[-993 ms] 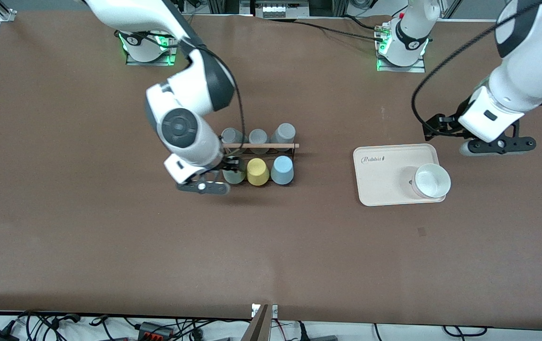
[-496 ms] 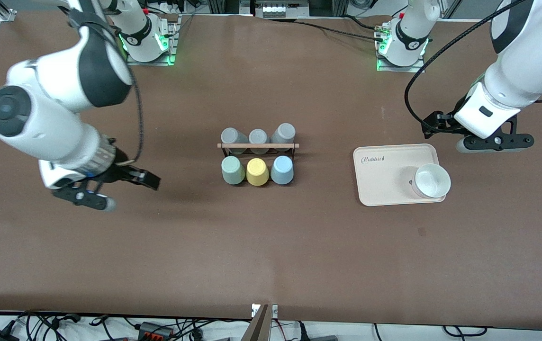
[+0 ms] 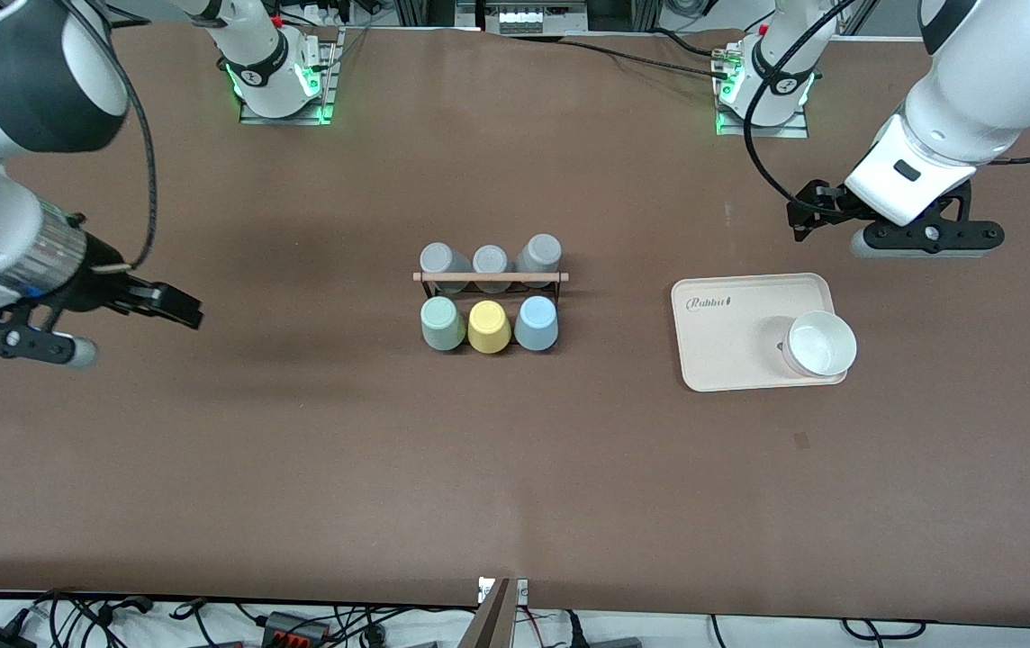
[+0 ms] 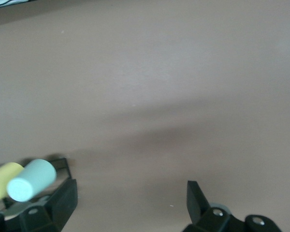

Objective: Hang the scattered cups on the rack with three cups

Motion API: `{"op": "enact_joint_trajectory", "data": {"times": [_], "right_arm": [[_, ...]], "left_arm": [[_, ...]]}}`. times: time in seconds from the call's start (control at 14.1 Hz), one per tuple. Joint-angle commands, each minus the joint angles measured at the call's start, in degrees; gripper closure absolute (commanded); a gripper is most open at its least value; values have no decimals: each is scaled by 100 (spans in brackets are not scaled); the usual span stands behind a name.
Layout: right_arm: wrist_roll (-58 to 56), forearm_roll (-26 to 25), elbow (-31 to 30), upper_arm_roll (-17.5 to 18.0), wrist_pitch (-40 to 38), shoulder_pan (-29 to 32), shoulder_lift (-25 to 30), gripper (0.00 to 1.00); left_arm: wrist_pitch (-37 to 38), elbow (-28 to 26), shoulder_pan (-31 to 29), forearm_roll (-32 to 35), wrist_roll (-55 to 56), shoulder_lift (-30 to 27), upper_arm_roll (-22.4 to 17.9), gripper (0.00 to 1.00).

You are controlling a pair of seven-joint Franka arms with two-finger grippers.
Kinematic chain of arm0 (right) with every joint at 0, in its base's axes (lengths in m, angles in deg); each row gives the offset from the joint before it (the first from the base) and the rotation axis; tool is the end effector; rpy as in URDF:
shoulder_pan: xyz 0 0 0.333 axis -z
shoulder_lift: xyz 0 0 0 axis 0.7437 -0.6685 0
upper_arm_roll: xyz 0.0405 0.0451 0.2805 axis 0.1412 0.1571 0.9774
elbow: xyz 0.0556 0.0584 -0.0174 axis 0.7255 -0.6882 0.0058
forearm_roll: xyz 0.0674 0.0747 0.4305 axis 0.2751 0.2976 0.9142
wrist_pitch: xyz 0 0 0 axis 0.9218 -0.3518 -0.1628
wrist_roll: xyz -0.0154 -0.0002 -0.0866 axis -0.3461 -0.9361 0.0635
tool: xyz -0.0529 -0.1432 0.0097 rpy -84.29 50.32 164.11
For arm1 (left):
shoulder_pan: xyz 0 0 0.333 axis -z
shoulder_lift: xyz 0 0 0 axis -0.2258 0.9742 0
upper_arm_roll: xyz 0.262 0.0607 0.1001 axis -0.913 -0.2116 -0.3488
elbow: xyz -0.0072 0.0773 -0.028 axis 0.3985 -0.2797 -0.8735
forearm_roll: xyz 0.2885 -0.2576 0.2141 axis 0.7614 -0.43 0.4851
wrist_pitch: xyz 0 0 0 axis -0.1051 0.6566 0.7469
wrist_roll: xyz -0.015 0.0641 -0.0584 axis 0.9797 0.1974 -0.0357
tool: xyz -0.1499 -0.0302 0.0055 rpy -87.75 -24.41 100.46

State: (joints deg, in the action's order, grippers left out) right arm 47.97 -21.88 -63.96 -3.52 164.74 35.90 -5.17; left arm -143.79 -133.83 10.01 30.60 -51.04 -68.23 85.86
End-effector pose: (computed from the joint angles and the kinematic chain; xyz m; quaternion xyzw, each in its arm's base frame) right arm 0.6836 0.0984 0.4895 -0.9956 0.0930 0.0007 0.0097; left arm 0.5954 -0.1426 0.5006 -0.9997 -0.0069 0.0127 0.0177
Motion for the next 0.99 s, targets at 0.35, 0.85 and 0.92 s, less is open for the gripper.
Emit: {"op": "enact_joint_trajectory", "data": {"times": [0.35,0.85,0.92], "right_arm": [[-629,-430,-1668,44,300,335,1348,0],[-850,-430,-1838,61,469,538,1570,0],[-841,-430,-1706,70,355,546,1526,0]], "left_arm": [[78,80,-250,-235,-79,-21,-6,0],[78,80,-250,-235,-123,-13,38,0],[78,88,-250,-235,-123,-4,38,0]]}}
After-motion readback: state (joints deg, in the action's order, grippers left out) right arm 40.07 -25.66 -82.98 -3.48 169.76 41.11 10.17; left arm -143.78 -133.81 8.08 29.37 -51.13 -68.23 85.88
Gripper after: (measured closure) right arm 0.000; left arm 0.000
